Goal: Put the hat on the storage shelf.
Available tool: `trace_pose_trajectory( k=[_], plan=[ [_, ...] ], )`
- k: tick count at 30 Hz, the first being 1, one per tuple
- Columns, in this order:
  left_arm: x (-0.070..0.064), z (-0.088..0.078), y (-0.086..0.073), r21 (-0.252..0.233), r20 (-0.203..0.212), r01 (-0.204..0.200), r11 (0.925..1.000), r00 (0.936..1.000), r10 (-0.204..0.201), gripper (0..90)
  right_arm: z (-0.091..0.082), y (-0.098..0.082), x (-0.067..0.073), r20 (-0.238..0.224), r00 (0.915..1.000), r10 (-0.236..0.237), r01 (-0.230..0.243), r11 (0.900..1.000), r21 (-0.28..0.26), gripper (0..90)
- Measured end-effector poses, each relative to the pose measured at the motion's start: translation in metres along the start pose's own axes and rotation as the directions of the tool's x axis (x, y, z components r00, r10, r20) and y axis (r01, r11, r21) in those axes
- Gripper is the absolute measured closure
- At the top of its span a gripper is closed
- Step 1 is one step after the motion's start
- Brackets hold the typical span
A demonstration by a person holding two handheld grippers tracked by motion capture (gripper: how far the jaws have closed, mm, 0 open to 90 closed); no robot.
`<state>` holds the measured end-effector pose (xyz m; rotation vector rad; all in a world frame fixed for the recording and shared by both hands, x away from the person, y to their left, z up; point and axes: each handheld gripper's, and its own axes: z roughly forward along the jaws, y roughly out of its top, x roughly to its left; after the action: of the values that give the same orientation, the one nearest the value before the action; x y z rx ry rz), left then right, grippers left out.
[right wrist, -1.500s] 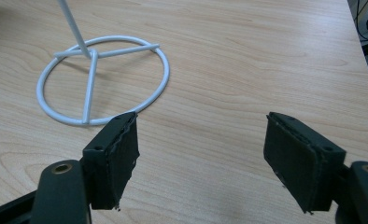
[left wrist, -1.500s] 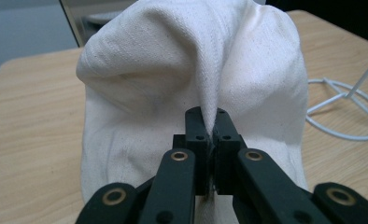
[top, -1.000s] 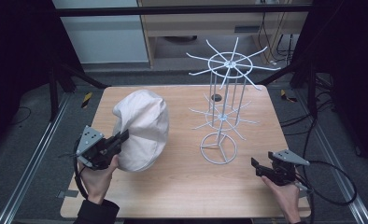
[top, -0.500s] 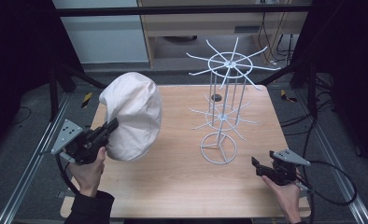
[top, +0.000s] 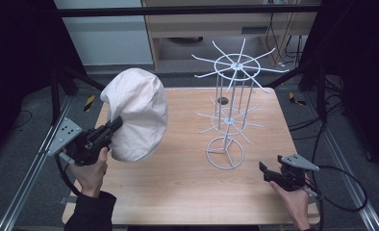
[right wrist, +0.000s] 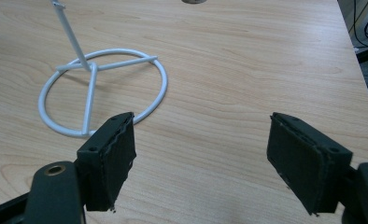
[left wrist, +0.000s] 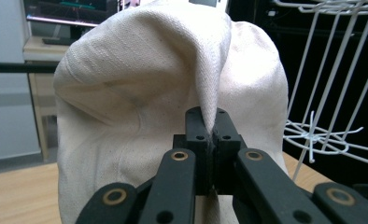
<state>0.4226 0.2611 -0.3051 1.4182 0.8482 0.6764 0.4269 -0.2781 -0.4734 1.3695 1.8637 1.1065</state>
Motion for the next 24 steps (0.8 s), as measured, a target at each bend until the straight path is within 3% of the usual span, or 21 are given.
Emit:
trace_pose_trajectory(
  k=[5,10,18,24],
  plan=[
    [-0.006,0.0,0.005,-0.045,0.015,-0.023,0.9987,0.9996,0.024,87.7,0.0,0.0,0.0,0.001,1.0,-0.001,0.001,1.0,-0.001,23.8],
    [-0.009,0.002,0.008,-0.066,0.042,-0.003,0.9978,0.9991,0.005,87.7,-0.001,0.0,0.0,-0.004,0.9999,0.009,-0.009,1.0,0.0,23.8],
    [-0.013,0.003,0.015,-0.086,0.064,-0.02,0.9961,0.9976,0.026,87.7,-0.001,0.0,0.0,-0.002,1.0,0.007,-0.007,1.0,-0.001,23.8],
    [-0.015,0.0,0.016,-0.133,0.091,-0.012,0.991,0.9955,0.025,87.7,0.0,0.0,0.0,-0.001,1.0,0.001,-0.001,1.0,-0.001,23.9]
  ],
)
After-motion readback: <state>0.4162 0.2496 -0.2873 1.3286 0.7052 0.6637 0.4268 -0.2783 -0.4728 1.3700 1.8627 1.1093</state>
